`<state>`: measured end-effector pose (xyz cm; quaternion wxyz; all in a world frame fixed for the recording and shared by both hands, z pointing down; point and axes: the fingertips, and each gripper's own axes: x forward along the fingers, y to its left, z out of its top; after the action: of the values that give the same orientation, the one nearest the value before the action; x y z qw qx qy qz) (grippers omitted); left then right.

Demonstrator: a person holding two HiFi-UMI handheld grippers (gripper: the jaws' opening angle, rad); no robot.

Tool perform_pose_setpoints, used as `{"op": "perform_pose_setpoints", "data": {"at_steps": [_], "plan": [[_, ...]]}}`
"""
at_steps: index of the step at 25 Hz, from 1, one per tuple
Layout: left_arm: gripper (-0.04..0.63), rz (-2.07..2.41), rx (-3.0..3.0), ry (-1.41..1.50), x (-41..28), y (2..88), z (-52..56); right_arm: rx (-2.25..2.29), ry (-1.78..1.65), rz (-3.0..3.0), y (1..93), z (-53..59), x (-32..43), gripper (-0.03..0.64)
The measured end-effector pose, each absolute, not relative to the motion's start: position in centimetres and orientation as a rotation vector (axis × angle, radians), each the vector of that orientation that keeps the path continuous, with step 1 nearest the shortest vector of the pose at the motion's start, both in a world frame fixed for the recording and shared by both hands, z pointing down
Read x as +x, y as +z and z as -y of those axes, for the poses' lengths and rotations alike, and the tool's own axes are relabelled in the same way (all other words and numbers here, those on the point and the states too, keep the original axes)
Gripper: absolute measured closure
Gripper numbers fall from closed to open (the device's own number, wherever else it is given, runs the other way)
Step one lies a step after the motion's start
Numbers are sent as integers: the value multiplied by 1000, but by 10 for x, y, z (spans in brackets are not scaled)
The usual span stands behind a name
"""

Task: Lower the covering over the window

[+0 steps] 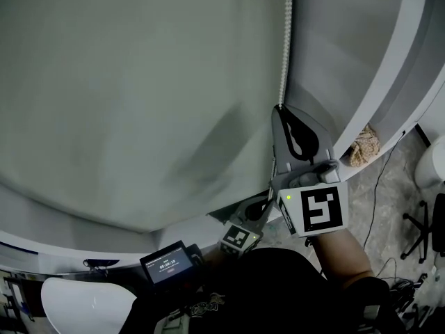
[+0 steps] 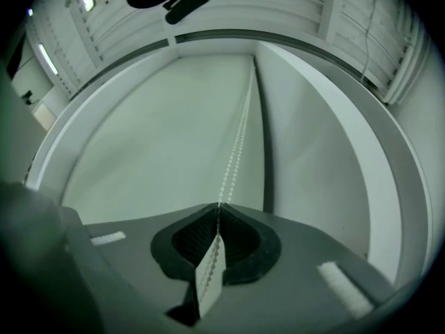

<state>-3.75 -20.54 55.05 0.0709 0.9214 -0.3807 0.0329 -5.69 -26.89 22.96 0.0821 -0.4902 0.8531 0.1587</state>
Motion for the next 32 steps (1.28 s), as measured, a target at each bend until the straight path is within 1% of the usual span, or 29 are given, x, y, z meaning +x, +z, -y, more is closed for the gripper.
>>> {"op": "perform_pose_setpoints", "data": {"at_steps": [3, 5, 8, 10, 13, 18, 23, 27, 32], "plan": [[566, 1160, 2664, 0, -58, 558, 208, -1450, 530, -2632, 251, 263, -62, 604], [551, 1234, 2578, -42, -92, 564, 210, -1476, 531, -2635, 260, 262, -55, 606], [545, 1367, 2471, -15, -150, 577, 207, -1469, 506, -2643, 265, 271, -47, 607], [546, 1451, 2435, -4, -161, 573, 199, -1430, 488, -2643, 266, 273, -33, 607], [551, 1507, 2435, -33, -148, 551, 195, -1385, 474, -2648, 260, 256, -18, 607], [560, 1372, 2413, -206, -125, 528, 210, -1280, 491, -2697, 264, 249, -37, 607], [560, 1376, 2420, -362, -98, 487, 189, -1166, 458, -2678, 258, 233, -7, 607], [571, 1534, 2355, -377, -87, 465, 160, -1060, 501, -2700, 252, 224, 0, 607], [571, 1652, 2260, -341, -68, 478, 108, -949, 463, -2687, 239, 217, 14, 601]]}}
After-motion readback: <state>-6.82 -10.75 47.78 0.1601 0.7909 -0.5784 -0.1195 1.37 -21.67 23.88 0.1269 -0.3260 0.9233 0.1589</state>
